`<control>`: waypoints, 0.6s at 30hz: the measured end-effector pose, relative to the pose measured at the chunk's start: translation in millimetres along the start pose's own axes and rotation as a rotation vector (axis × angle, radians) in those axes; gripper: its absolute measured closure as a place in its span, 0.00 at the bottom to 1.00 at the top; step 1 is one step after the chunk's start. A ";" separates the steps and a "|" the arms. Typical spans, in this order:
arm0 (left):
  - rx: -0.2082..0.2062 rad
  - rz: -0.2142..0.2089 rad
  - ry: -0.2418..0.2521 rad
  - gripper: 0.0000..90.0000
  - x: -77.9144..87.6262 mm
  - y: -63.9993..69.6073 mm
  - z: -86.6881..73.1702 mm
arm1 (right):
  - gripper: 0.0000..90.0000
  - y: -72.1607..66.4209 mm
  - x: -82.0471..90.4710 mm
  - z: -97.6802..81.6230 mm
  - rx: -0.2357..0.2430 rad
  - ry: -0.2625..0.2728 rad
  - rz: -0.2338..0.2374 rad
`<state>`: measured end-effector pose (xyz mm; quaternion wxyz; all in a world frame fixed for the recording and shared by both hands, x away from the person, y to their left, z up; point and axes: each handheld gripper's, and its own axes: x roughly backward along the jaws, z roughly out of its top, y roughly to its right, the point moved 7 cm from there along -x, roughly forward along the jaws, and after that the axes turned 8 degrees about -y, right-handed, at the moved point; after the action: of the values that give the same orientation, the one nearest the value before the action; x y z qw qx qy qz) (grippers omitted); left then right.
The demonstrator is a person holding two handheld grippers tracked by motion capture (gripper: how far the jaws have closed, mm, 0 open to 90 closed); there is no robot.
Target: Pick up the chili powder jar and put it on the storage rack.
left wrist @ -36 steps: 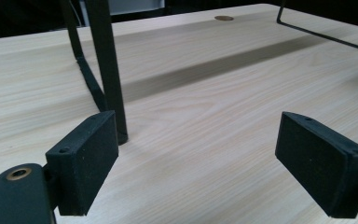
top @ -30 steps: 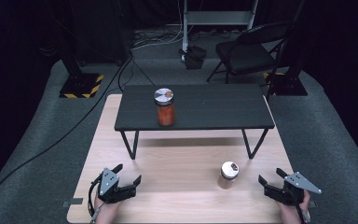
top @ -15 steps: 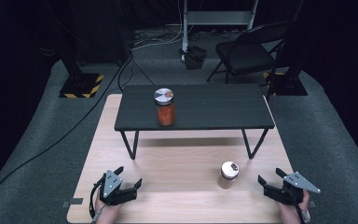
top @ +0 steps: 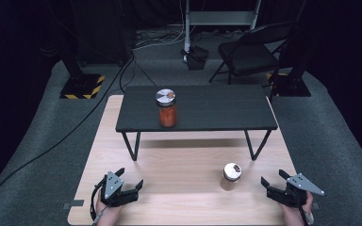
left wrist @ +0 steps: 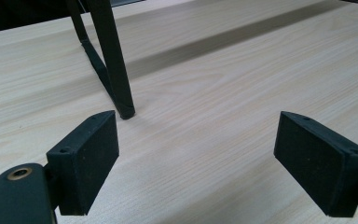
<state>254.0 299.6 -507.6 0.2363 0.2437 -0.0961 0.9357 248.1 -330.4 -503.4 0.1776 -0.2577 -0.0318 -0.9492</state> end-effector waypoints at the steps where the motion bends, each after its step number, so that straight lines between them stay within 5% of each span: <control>1: 0.001 0.000 0.000 0.15 0.0 -0.1 0.0 | 0.18 0.0 0.0 0.0 0.000 0.000 0.000; 18: 0.004 -0.001 -0.002 0.15 -0.1 -0.2 0.2 | 0.18 -0.5 -0.6 0.2 0.001 -0.003 0.002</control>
<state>254.3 299.7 -507.5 0.2363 0.2453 -0.0941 0.9355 248.5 -329.7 -503.5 0.1785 -0.2590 -0.0325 -0.9487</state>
